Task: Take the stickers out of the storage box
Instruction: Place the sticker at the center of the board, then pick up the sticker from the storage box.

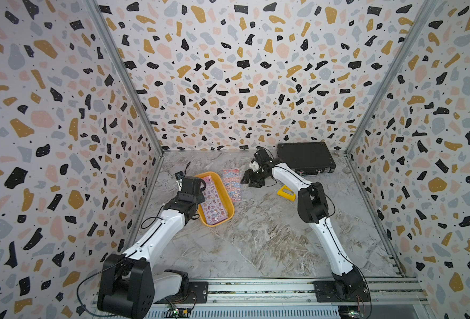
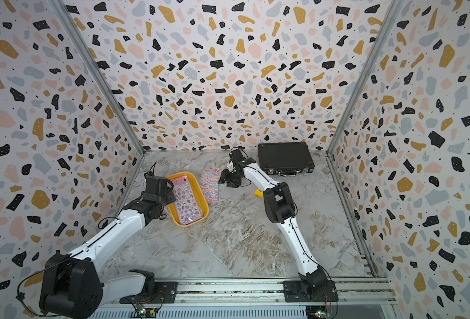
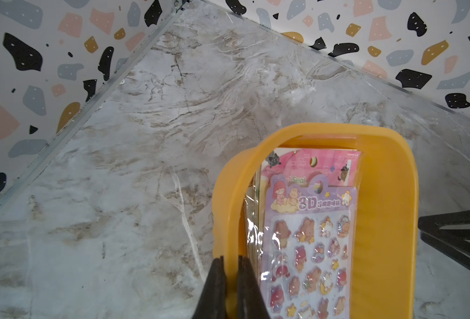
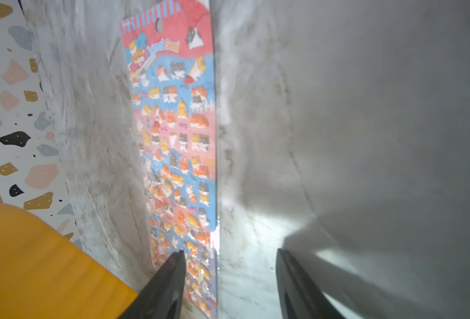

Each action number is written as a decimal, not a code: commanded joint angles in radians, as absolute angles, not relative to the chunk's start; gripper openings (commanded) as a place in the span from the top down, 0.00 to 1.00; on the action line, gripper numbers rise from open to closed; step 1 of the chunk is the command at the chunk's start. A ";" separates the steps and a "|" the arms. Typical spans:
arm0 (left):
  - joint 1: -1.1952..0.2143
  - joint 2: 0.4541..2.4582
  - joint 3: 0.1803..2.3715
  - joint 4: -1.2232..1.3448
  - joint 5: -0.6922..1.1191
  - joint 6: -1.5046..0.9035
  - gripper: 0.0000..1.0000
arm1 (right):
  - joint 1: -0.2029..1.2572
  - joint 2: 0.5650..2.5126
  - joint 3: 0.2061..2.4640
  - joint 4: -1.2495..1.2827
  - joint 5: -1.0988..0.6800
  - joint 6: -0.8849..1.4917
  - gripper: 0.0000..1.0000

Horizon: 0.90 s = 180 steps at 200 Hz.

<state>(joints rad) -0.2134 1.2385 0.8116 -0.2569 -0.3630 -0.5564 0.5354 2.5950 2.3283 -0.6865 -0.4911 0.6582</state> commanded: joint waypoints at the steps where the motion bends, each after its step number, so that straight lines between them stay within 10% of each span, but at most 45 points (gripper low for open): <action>1: -0.236 1.220 0.820 -0.162 -0.339 -0.527 1.00 | 0.528 2.474 2.232 -0.625 -0.412 0.674 0.42; 117: -0.462 1.383 0.921 -0.053 -0.107 -0.402 1.00 | 0.579 1.356 0.930 0.000 -0.143 0.670 0.44; 180: -0.570 1.415 0.891 0.067 -0.179 -0.445 1.00 | 0.730 1.312 0.835 0.008 -0.160 0.714 0.47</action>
<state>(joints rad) -0.5434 1.4292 0.8845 -0.0681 -0.1268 -0.4286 0.7044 1.2930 0.8291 -0.0303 -0.1738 0.6868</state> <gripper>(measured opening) 0.085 0.533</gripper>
